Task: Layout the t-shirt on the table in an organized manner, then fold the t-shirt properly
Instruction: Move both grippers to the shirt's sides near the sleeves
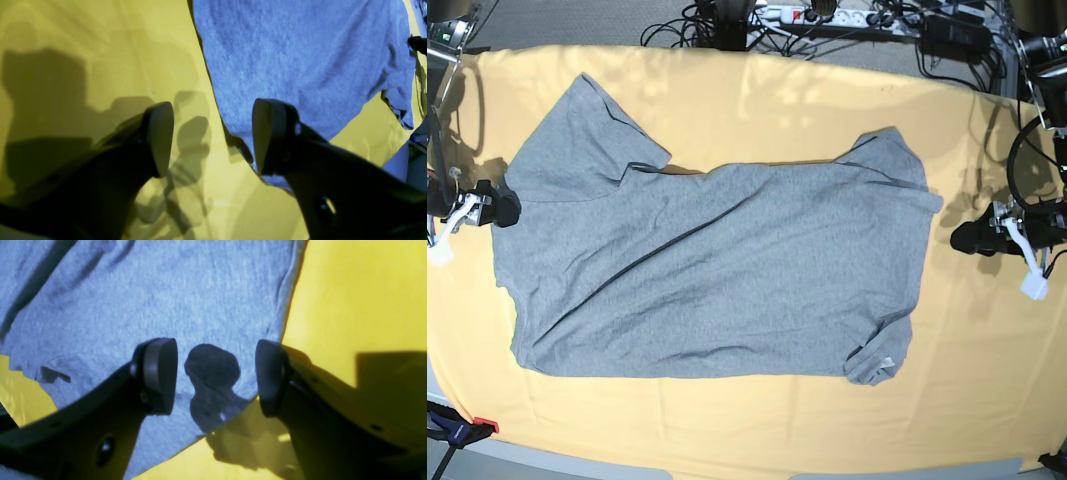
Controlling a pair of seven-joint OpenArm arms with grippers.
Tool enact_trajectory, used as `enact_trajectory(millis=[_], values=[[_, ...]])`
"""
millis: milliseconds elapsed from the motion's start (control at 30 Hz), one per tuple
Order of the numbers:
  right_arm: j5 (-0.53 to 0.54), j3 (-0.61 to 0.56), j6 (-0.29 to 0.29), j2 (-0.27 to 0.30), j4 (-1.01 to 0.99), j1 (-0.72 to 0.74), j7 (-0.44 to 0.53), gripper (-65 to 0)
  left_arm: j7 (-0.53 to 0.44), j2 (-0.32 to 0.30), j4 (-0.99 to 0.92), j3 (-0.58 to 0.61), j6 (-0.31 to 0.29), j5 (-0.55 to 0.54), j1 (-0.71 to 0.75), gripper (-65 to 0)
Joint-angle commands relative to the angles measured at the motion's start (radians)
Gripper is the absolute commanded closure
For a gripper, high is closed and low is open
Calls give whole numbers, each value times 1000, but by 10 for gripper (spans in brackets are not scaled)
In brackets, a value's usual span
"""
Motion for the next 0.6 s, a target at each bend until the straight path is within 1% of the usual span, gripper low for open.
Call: enact_trajectory(millis=[0, 167, 300, 333, 467, 567], values=[[-22, 7, -2, 34, 12, 11, -4, -379, -18, -25, 14, -5, -3, -21, -22, -390], [-9, 7, -2, 34, 21, 11, -8, -379, -43, -26, 14, -5, -4, -21, -23, -390], [3, 7, -2, 34, 81, 11, -9, -379, -72, -31, 14, -5, -5, -21, -25, -390], [-18, 7, -3, 34, 101, 11, -10, -379, -74, -31, 14, -5, -5, -21, -25, -390], [-147, 6, -52, 34, 157, 11, -6, -379, -71, -31, 14, -5, -5, -21, -25, -390], [-161, 6, -60, 33, 158, 10, -4, -379, -71, -31, 14, -5, -7, -21, -25, -390]])
